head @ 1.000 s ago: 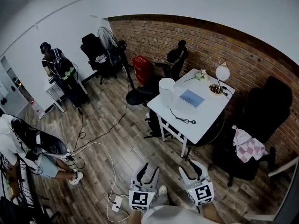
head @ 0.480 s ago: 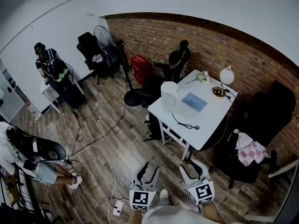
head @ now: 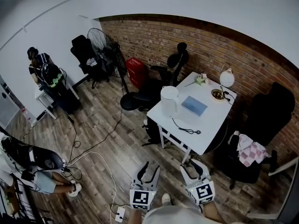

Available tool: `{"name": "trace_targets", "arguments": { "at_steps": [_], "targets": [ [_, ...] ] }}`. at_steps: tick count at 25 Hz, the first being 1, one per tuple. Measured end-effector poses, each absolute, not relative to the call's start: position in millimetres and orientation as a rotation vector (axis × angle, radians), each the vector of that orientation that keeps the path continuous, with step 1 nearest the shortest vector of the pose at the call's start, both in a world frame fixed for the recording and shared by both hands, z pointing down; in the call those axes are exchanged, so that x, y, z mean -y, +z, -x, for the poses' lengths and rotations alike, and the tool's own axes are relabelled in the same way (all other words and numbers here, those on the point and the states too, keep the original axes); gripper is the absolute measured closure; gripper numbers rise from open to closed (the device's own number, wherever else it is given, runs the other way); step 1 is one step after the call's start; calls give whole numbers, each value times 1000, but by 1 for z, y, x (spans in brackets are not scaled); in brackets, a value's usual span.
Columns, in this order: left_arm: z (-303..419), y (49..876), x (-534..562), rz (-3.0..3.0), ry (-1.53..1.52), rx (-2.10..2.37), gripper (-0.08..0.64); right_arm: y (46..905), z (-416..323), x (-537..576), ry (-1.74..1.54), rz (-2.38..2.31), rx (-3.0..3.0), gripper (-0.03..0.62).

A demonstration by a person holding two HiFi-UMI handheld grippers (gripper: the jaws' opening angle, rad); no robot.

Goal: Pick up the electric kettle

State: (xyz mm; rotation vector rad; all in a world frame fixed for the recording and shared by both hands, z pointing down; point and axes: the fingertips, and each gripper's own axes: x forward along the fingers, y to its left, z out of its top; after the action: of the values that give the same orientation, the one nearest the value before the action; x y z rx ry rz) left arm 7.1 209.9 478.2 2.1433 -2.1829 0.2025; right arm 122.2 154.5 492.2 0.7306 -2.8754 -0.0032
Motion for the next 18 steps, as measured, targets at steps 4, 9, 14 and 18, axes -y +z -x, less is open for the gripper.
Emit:
{"name": "trace_targets", "arguments": {
  "at_steps": [4,9,14,18],
  "targets": [
    [9,478,-199,-2159,199,2170,371,493,-106,-146,-5,-741,2865,419],
    [25,482,-188,-2172,195,2157,371,493,-88,-137,-13,-752,2866,419],
    [37,483,-175,-2177,186,2146,370,494,-76,-128,-5,-765,2864,419],
    [42,485,-169,-2182,187,2140,370,495,-72,-123,-1,-773,2854,420]
  ]
}}
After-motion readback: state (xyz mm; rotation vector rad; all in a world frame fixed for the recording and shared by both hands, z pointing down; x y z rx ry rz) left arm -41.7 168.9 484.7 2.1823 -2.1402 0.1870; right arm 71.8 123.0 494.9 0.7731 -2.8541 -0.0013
